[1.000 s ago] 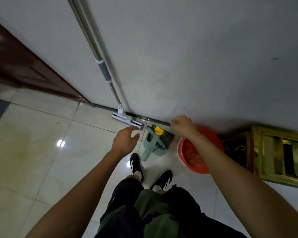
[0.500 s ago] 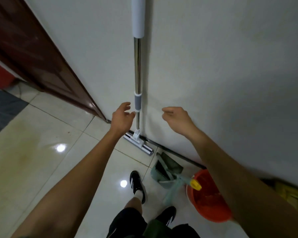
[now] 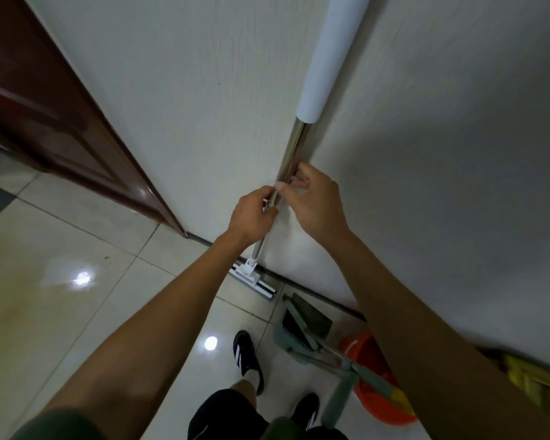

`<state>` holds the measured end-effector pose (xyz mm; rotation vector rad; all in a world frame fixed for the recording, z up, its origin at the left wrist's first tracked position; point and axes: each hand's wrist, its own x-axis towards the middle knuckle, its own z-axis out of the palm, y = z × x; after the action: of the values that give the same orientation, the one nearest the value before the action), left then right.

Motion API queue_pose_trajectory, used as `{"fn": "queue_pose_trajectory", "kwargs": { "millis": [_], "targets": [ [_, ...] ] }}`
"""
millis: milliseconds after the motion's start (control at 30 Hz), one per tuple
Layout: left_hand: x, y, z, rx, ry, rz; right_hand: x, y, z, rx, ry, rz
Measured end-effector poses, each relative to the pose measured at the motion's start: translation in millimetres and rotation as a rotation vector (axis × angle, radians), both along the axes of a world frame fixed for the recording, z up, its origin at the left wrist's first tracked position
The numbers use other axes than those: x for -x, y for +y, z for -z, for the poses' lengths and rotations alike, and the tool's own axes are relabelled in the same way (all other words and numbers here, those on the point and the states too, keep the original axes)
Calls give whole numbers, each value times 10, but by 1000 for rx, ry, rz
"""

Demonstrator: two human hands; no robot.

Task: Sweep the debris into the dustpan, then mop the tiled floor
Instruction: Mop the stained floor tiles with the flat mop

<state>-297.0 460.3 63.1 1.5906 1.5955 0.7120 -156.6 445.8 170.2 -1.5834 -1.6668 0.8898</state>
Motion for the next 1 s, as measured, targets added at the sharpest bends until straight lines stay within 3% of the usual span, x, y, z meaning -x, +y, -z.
{"fn": "queue_pose_trajectory", "kwargs": {
  "millis": [267,633,767,1000],
  "targets": [
    [147,-623,-4,8,120,-1,164,-368,-59,-67,-96,-105],
    [86,-2373,-217,38,151,-420,345,-1845,-230,-225,-347,-487],
    [156,-2999,-407,37,125,-572,513,-2380,-370,-330,-301,-599],
    [560,-4172,-611,94,102,-822,1077,-3323,-509,-325,-171,-874]
  ]
}}
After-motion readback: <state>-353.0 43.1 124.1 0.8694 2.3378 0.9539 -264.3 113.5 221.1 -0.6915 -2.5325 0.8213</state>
